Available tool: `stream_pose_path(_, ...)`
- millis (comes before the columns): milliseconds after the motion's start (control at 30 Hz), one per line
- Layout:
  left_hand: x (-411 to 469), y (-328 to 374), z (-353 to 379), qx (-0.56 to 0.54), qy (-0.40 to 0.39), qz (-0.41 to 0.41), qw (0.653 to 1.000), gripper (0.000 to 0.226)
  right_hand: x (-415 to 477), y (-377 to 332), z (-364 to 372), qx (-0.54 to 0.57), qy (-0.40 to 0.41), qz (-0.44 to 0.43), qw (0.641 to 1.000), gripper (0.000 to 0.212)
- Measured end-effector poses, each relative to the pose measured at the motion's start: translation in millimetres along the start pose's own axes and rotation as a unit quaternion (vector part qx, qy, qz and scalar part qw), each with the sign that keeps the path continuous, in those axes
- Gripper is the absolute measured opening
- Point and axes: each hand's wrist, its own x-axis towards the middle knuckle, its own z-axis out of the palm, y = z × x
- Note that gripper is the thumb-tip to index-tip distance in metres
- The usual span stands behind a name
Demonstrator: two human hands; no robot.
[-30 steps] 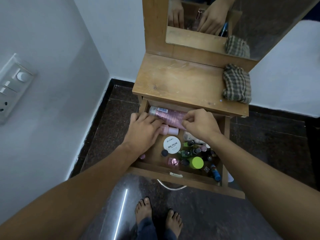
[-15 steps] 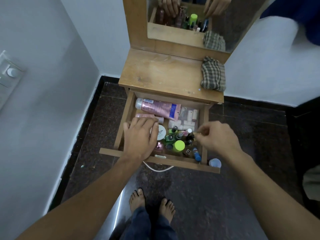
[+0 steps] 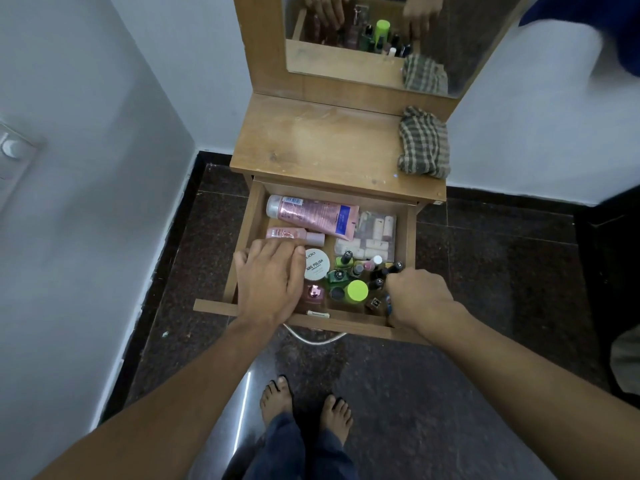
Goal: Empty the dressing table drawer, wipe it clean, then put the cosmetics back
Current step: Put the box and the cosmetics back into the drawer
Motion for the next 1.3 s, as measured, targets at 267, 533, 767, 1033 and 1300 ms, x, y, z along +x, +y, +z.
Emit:
stream_pose_path(267,-1.4,-15.7,-1.2,-0.007,0.016,-0.022,1.0,0.038,1.4,-8.4,-5.1,-0.041,0.035,-0.006,0.999,0.025)
stream_pose_path(533,-4.0,-19.5,2.6,-0.007,0.01,-0.018,1.0,0.037,0.1,-1.7,-7.4,-0.033,0.061,-0.02,0.997,0.026)
stream_pose_path(767,-4.3,-20.8,2.6,-0.015,0.009,-0.015,1.0,0.039,0.9,-1.3,-6.6,-0.012,0.053,-0.006,0.999,0.035)
stream_pose_path(1033,-4.3,-21.2,2.0,-0.017,0.004,-0.018,1.0,0.045,-3.8,0.6,-7.8,0.019,0.052,0.004,0.998,0.038)
stream_pose_path(1300,-4.3,-21.1,2.4,-0.02,0.002,-0.012,1.0,0.048,-7.7,0.2,-3.9,0.034,0.055,0.015,0.998,0.036)
